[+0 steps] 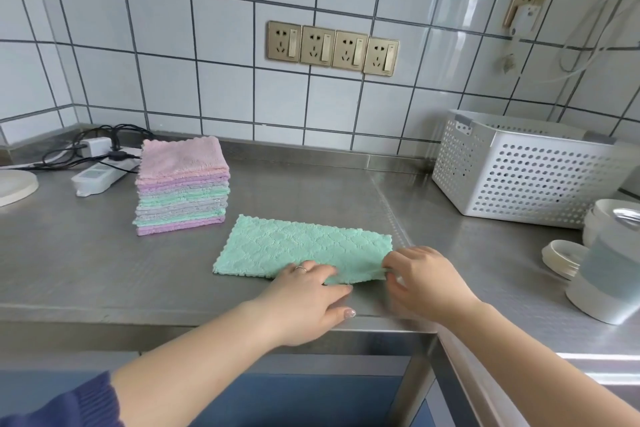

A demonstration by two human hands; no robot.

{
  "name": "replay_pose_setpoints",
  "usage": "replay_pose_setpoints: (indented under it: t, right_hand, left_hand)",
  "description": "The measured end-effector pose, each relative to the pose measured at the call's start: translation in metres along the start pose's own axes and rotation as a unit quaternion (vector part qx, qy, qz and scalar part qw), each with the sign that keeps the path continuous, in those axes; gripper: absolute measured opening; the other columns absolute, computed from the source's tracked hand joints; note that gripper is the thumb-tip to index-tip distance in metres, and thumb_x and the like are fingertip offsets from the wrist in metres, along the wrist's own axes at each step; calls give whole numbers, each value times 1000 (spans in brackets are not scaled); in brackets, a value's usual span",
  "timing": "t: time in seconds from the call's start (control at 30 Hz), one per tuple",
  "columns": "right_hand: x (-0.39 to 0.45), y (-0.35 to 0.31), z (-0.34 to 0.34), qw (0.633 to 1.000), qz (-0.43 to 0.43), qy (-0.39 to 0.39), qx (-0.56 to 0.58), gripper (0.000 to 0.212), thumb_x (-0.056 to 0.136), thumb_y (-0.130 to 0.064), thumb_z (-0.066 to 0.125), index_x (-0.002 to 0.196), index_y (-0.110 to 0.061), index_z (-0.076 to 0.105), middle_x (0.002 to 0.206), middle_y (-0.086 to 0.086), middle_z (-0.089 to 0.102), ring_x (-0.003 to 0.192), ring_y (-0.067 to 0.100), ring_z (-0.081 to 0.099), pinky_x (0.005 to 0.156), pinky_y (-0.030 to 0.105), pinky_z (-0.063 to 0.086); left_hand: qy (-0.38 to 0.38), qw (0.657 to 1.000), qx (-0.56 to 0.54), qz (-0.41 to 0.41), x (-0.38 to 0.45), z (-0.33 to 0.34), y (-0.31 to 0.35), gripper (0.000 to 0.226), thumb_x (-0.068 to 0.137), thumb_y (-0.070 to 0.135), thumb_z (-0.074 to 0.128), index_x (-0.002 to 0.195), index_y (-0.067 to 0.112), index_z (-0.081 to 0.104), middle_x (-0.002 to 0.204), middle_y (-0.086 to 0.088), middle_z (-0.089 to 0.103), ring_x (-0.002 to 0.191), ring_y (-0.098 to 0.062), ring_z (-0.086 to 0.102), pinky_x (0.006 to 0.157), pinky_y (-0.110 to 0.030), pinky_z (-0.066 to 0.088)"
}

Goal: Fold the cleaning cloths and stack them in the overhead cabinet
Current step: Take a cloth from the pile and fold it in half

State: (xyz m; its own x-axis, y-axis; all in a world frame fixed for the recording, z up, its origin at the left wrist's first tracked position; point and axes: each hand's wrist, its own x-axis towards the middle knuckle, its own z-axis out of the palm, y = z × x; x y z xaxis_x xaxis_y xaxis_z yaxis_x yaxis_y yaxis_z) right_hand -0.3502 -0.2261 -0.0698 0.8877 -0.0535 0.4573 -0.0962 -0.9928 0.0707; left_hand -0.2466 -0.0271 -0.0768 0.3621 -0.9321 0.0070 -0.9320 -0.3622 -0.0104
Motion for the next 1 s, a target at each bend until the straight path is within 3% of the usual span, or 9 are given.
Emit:
replay_pose_setpoints:
  t: [0.13, 0.27, 0.37, 0.5, 0.7, 0.8, 0.87, 0.93, 1.0]
  right_hand:
    - [-10, -20, -23, 995, -41, -49, 71, 15, 73, -25, 47, 74, -19, 60, 61, -8, 58, 54, 17, 54, 52, 27, 47]
    - [-21, -49, -33, 983, -73, -107, 129, 24, 80, -37, 44, 88, -24, 62, 72, -10, 64, 65, 9, 57, 57, 22, 46]
    - [-16, -62, -31, 978, -57, -106, 171, 40, 80, -46, 37, 95, -21, 65, 80, -7, 66, 73, 12, 59, 65, 24, 48]
    - [-11, -74, -28, 969, -39, -91, 227, 35, 82, -46, 48, 97, -21, 65, 85, -7, 66, 75, 11, 60, 72, 30, 51]
    - [-20, -55, -35, 971, -44, -112, 207, 57, 73, -64, 56, 115, -25, 53, 99, -28, 45, 89, -8, 46, 78, 10, 40]
    - [-25, -43, -32, 973, 8, -76, 218, 34, 76, -57, 55, 100, -33, 58, 87, -29, 54, 82, -8, 51, 72, 13, 39]
    - [-19, -43, -28, 955, 65, -40, 286, 15, 80, -47, 63, 82, -33, 59, 80, -21, 63, 76, -1, 58, 69, 19, 44]
    - [-11, -50, -23, 926, 90, -28, 366, 37, 79, -57, 62, 83, -21, 64, 84, -2, 68, 80, 18, 63, 78, 36, 50]
    - [-2, -59, -20, 907, 98, -30, 409, 63, 74, -72, 54, 90, -11, 64, 91, 17, 65, 87, 36, 60, 80, 48, 48]
  left_hand:
    - [84, 993, 16, 86, -20, -9, -12, 66, 84, 66, 15, 109, 29, 64, 105, 6, 62, 102, -17, 53, 96, -29, 40]
    - [213, 966, -1, 147, -42, 2, -35, 35, 86, 53, 47, 64, 26, 51, 61, 12, 50, 58, -9, 49, 81, -21, 44]
    - [231, 963, -84, 108, -47, 7, -27, 26, 81, 50, 53, 80, 26, 42, 73, 13, 54, 63, -10, 51, 62, -22, 44]
    - [269, 948, -160, 55, -41, 12, -7, 30, 77, 47, 47, 98, 29, 35, 95, 8, 60, 80, -14, 60, 63, -30, 50]
    - [334, 913, -236, 17, -46, 7, -7, 18, 79, 40, 55, 76, 31, 40, 66, 20, 41, 62, -2, 38, 51, -16, 31]
    - [352, 869, -347, -18, -64, 7, -17, 19, 78, 44, 53, 75, 31, 40, 62, 19, 46, 53, -4, 40, 50, -14, 30]
    - [354, 843, -404, -36, -77, 5, -22, 17, 78, 39, 59, 88, 34, 46, 65, 17, 50, 50, -4, 42, 49, -14, 33]
    - [346, 829, -437, -45, -86, 2, -28, 35, 82, 25, 63, 103, 45, 45, 70, 16, 55, 48, -5, 45, 49, -16, 36]
    - [353, 851, -386, -49, -91, -2, -34, 40, 84, 16, 64, 106, 46, 48, 65, 25, 54, 46, -3, 42, 48, -9, 32]
